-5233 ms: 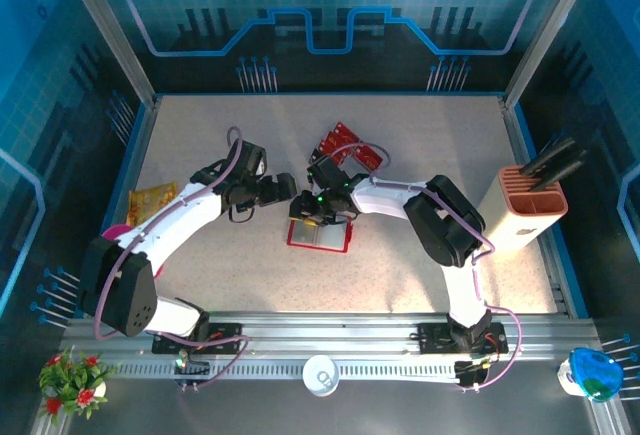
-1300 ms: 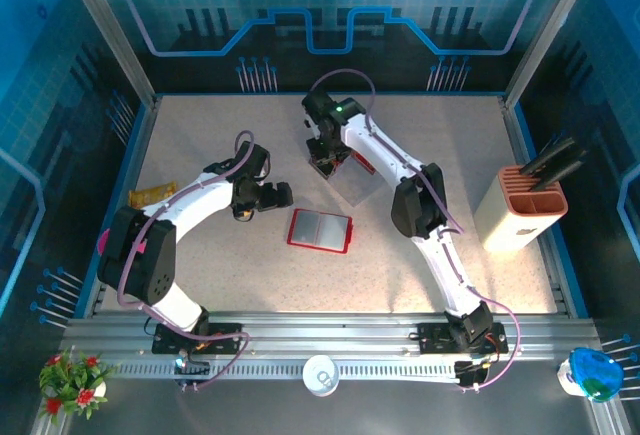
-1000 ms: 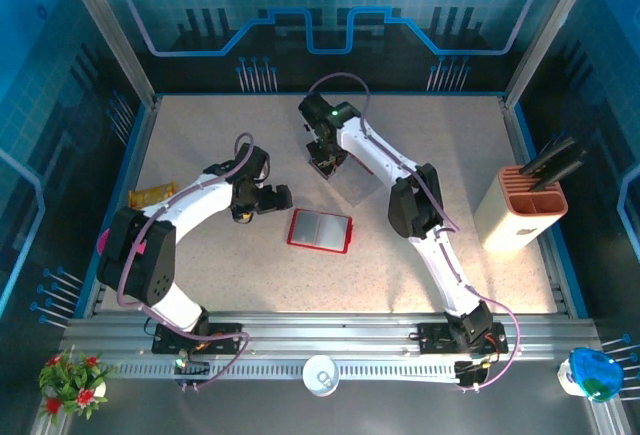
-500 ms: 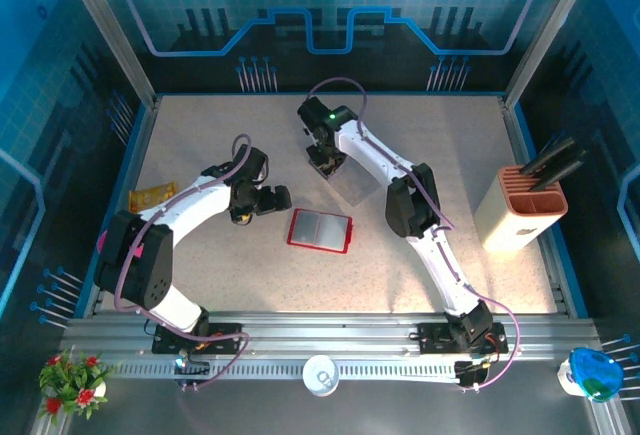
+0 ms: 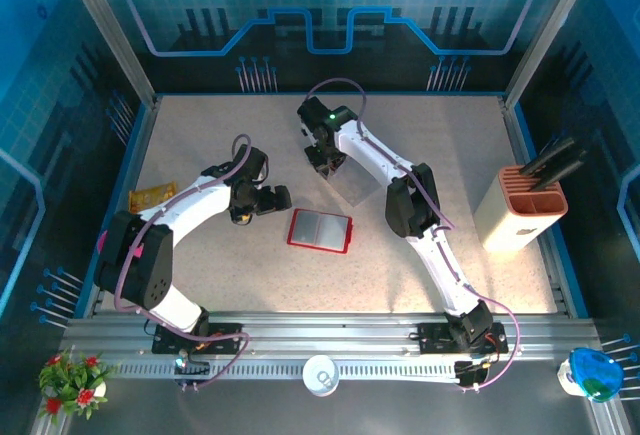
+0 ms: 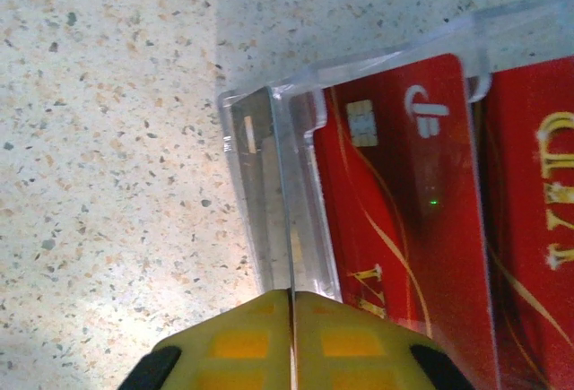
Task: Put the credit cards into the card holder
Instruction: Pick up the credit card from the storage box.
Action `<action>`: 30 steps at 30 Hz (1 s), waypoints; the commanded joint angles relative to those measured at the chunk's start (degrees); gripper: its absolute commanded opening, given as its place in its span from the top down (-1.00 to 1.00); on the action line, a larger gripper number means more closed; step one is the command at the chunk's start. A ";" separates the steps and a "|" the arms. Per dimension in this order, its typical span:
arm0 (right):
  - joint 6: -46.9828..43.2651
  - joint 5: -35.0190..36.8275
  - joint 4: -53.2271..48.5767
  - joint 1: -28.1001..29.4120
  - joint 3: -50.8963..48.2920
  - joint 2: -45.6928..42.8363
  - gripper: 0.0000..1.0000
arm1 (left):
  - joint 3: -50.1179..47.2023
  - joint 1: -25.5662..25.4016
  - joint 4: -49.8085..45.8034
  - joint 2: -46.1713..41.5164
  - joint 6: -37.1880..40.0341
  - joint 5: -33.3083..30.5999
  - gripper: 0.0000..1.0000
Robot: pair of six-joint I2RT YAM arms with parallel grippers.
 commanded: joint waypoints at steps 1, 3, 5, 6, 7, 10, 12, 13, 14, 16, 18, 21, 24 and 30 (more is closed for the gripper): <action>-0.22 -2.51 0.47 -0.13 0.83 -0.38 0.90 | -0.70 0.53 -1.34 -1.22 -1.26 0.19 -0.99; -0.47 -3.68 0.97 -0.34 0.16 -1.14 0.95 | -0.67 0.54 -1.39 -1.24 -1.24 0.18 -0.99; -0.93 -4.79 1.55 -0.51 -0.52 -2.08 1.00 | -0.65 0.53 -1.39 -1.26 -1.09 0.28 -0.98; -1.21 -5.25 1.57 -0.57 -0.57 -2.52 1.00 | -0.56 0.53 -1.38 -1.27 -1.05 0.31 -0.99; -1.52 -5.87 1.66 -0.60 -0.58 -2.93 1.00 | -0.51 0.53 -1.39 -1.19 -0.88 0.47 -0.99; -2.19 -7.17 1.65 -0.57 -0.60 -4.39 1.00 | -0.13 0.53 -1.25 -0.79 -0.31 1.38 -0.98; -2.38 -8.20 1.57 -0.60 -0.59 -5.62 1.00 | 0.11 0.51 -0.93 -0.36 0.20 2.54 -0.98; -2.36 -8.76 1.57 -0.61 -0.57 -6.32 1.00 | 0.19 0.53 -0.57 -0.17 0.45 3.11 -0.98; -2.26 -9.27 1.58 -0.60 -0.61 -7.04 1.00 | 0.20 0.53 -0.27 -0.04 0.61 3.72 -0.99; -1.97 -9.84 1.59 -0.57 -0.66 -8.26 1.00 | 0.30 0.53 0.40 0.31 1.06 4.91 -0.99; -1.54 -10.31 1.79 -0.58 -1.07 -9.83 1.00 | 0.29 0.44 1.11 0.63 1.29 6.18 -0.98; -0.60 -11.24 2.71 -0.96 -3.26 -13.21 1.00 | 0.20 0.06 1.90 1.25 1.08 7.65 -0.99; 0.90 -12.08 4.34 -1.84 -7.57 -17.16 1.00 | 0.03 -0.97 2.45 1.87 0.50 7.94 -0.99; 4.67 -14.37 10.41 -4.57 -22.88 -28.66 1.00 | 0.03 -4.80 3.90 3.53 -1.55 6.88 -0.99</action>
